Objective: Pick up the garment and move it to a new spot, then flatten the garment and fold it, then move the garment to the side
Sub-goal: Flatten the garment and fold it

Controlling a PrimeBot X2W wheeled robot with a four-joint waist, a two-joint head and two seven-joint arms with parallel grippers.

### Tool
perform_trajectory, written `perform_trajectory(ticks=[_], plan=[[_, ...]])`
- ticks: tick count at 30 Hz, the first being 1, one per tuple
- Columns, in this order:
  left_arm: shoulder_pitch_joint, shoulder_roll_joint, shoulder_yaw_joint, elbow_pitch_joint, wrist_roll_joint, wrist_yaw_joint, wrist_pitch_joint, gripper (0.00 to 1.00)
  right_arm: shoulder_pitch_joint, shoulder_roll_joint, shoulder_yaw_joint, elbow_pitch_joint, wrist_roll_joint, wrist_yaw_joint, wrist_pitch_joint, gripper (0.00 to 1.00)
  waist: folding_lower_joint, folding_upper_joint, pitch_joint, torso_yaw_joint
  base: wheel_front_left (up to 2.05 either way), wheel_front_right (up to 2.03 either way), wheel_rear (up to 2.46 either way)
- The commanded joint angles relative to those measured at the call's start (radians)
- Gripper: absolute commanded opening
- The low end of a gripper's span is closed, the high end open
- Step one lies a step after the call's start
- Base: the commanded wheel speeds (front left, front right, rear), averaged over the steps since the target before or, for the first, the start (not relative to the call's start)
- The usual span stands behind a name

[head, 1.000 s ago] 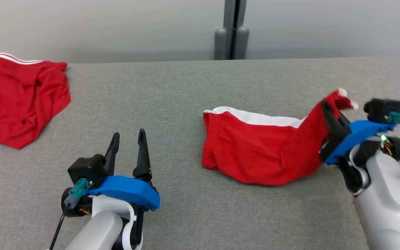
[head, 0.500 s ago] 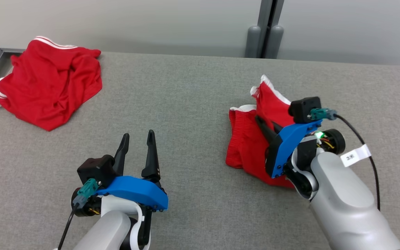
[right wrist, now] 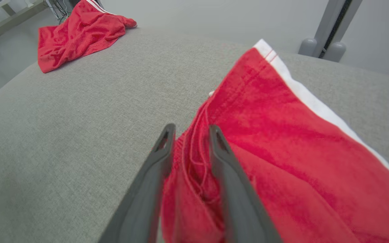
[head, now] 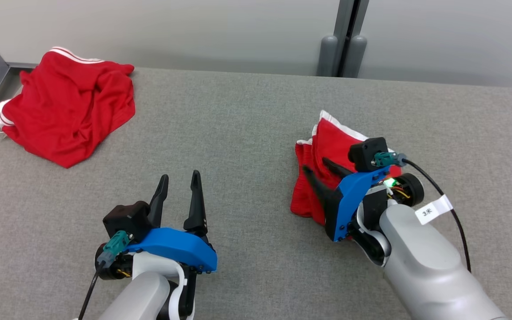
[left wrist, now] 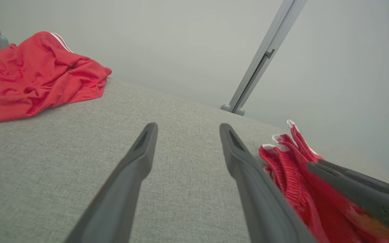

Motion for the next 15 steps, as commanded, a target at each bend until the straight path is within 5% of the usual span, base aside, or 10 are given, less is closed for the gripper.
perform_trajectory(ticks=[1, 15], plan=[[0.006, 0.003, 0.003, 0.004, 0.005, -0.002, -0.005, 1.00, 0.006, 0.003, 0.015, -0.002, 0.014, 0.000, -0.020, 1.00, -0.0001, 0.0001, -0.011, -0.009, 0.00, 0.00, 0.00], [0.038, -0.009, -0.026, 0.016, 0.002, -0.001, 0.003, 1.00, 0.037, -0.039, -0.008, -0.068, 0.052, 0.000, -0.142, 1.00, -0.0001, 0.0001, -0.073, -0.067, 0.00, 0.00, 0.00]])
